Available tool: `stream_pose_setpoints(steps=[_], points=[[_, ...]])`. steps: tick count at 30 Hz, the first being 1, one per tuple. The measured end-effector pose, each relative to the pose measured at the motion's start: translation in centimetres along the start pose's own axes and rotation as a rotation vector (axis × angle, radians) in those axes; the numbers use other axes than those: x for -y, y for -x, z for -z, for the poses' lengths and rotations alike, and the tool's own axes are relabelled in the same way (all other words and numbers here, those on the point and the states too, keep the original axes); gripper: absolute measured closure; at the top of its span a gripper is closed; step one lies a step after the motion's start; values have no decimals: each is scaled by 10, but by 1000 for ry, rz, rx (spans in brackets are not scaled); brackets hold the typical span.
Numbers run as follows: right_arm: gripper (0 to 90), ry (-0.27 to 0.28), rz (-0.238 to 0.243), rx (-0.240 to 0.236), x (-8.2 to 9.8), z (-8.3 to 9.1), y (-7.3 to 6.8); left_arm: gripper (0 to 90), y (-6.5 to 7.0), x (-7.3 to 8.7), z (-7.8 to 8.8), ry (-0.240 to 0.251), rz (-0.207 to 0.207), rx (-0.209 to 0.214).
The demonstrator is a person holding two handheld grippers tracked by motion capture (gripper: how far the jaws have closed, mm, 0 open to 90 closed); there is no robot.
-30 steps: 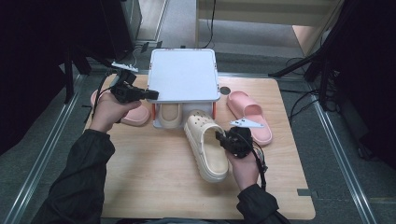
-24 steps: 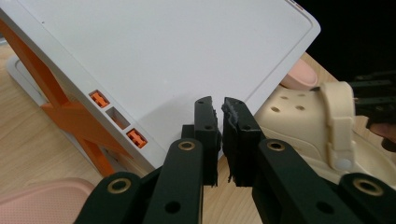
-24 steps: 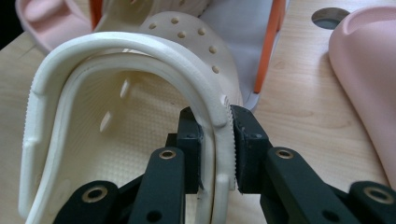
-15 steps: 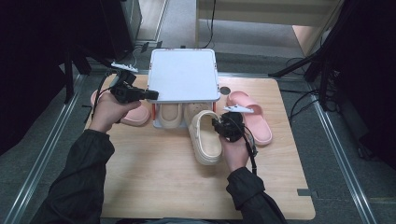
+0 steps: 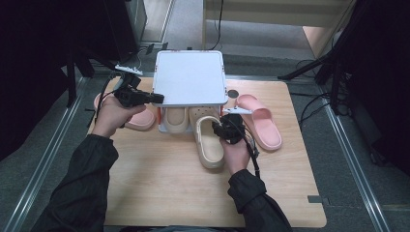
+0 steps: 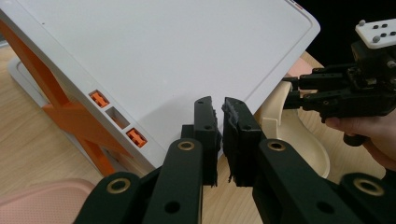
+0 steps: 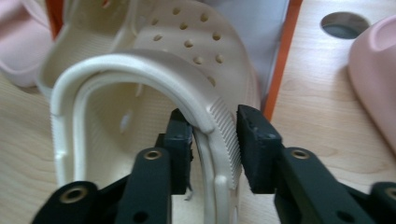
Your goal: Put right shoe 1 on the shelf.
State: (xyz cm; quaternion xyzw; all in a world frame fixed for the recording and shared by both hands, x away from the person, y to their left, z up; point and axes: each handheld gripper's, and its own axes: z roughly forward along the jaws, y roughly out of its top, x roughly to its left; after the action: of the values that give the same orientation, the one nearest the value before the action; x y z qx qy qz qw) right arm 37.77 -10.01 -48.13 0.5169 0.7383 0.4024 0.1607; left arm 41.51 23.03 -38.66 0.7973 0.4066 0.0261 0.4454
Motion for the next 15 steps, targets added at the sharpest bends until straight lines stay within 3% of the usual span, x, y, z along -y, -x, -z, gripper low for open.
stream_pose_setpoints(steps=[4, 5, 9, 12, 15], points=[[604, 11, 1, -27, 1, 5, 1, 836, 0, 0, 0, 0, 1, -2], [591, 28, -4, -51, 2, 12, 1, 835, 1, 0, 0, 0, 2, -3], [581, 48, -8, -69, 2, 25, 3, 835, 1, 0, 0, -1, 3, -4], [615, 48, 27, -81, 3, 39, 1, 834, 1, 0, 0, 0, 9, -5], [753, 44, 53, -119, 9, 53, 0, 835, 1, 0, 0, 2, 10, -4]])
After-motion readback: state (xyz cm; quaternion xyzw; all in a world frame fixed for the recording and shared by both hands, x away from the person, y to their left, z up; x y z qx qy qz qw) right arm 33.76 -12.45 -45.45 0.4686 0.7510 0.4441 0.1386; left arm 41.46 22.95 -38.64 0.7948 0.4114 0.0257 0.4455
